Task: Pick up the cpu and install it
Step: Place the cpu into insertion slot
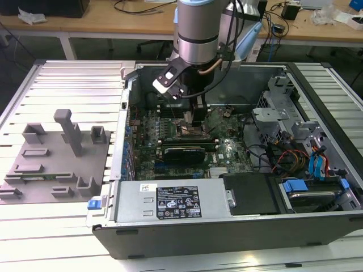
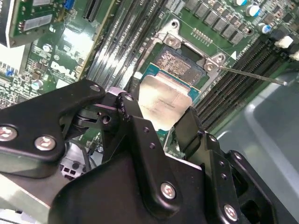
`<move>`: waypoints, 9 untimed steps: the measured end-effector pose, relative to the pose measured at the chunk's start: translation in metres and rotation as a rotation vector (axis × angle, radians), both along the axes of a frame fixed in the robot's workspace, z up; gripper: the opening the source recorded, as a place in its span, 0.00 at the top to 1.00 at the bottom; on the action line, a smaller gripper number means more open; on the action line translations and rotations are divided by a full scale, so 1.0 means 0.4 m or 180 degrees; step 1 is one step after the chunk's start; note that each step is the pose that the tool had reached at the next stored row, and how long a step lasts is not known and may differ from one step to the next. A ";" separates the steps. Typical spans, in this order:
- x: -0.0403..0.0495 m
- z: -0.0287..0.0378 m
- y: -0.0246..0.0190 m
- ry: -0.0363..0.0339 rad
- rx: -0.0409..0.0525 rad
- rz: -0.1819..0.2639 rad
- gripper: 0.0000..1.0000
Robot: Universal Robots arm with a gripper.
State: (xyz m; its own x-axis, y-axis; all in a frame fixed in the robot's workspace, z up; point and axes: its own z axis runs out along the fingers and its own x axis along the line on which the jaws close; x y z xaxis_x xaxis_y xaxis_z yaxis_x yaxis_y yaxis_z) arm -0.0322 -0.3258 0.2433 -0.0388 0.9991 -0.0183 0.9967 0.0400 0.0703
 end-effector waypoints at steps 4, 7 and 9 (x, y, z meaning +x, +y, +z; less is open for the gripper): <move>-0.004 -0.050 0.026 0.0000 -0.0040 0.0005 0.46; -0.007 -0.057 0.026 0.0000 -0.0040 0.0005 0.46; -0.010 -0.065 0.026 0.0000 -0.0040 0.0005 0.46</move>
